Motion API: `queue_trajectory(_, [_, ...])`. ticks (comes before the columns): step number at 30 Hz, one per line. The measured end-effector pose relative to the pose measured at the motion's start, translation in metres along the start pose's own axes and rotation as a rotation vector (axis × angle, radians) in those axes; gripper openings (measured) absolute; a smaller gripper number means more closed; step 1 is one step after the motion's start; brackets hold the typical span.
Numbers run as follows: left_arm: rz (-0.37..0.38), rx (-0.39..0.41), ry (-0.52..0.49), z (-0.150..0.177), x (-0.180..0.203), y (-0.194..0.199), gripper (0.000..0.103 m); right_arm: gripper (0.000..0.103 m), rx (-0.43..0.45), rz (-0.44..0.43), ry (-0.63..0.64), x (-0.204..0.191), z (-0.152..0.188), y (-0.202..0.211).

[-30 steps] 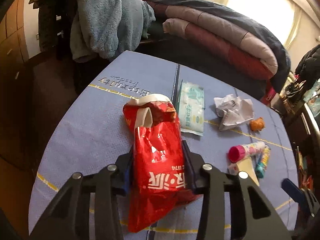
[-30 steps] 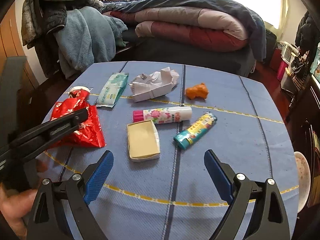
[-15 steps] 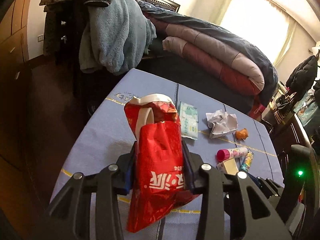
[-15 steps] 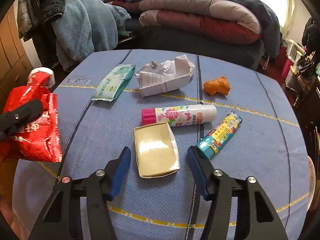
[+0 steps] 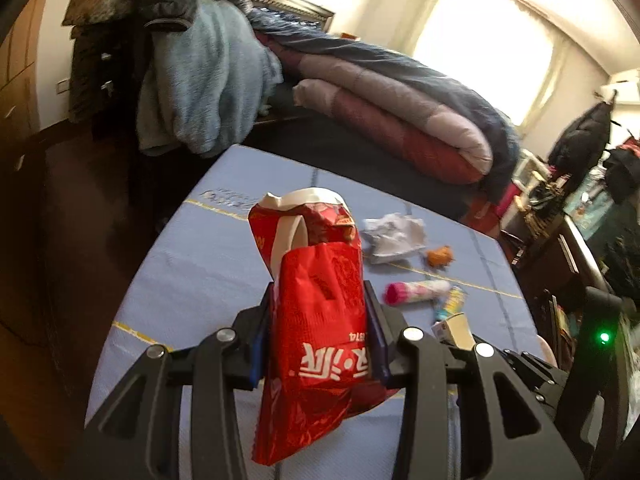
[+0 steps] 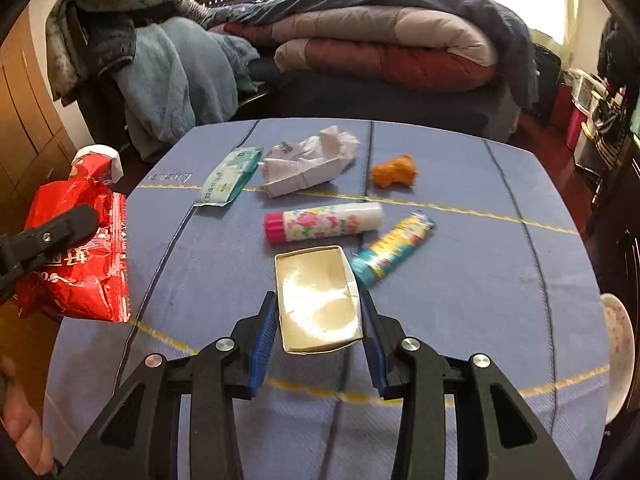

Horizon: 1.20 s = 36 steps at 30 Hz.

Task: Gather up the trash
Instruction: 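Grasp the red snack bag with the left tool while the right tool grasps the cream box, then carry both items over the wastebasket and open both tools to drop them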

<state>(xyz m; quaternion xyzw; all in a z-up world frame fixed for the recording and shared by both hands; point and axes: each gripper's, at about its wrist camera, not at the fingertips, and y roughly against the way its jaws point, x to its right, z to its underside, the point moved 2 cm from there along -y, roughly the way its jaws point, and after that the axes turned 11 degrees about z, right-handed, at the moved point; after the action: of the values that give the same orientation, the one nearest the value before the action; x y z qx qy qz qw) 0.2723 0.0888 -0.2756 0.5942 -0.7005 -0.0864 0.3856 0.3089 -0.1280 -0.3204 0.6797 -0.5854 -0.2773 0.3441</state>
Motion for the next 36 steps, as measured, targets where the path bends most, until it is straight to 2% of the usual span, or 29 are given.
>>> queue_trajectory(5, [0.062, -0.006, -0.019, 0.003, 0.023, 0.009, 0.041, 0.041, 0.002, -0.015, -0.045, 0.023, 0.008, 0.013])
queue_trajectory(15, [0.084, -0.018, -0.114, 0.009, 0.075, 0.007, 0.041, 0.041, 0.016, -0.030, -0.110, 0.061, 0.020, 0.028])
queue_trajectory(20, [0.071, -0.024, -0.166, 0.012, 0.095, 0.001, 0.041, 0.041, 0.020, -0.033, -0.129, 0.075, 0.025, 0.032])
queue_trajectory(26, [0.055, -0.071, -0.143, 0.016, 0.089, -0.010, 0.045, 0.041, 0.023, -0.039, -0.148, 0.085, 0.028, 0.034])
queue_trajectory(28, [0.051, -0.078, -0.132, 0.017, 0.085, -0.011, 0.048, 0.041, 0.023, -0.043, -0.149, 0.085, 0.029, 0.034])
queue_trajectory(32, [0.032, -0.081, -0.140, 0.019, 0.083, -0.012, 0.048, 0.041, 0.023, -0.051, -0.150, 0.084, 0.029, 0.033])
queue_trajectory(33, [0.028, -0.082, -0.141, 0.020, 0.082, -0.012, 0.047, 0.041, 0.023, -0.055, -0.149, 0.084, 0.029, 0.033])
queue_trajectory(36, [0.033, -0.100, -0.146, 0.021, 0.082, -0.013, 0.024, 0.041, 0.026, -0.059, -0.144, 0.082, 0.029, 0.035])
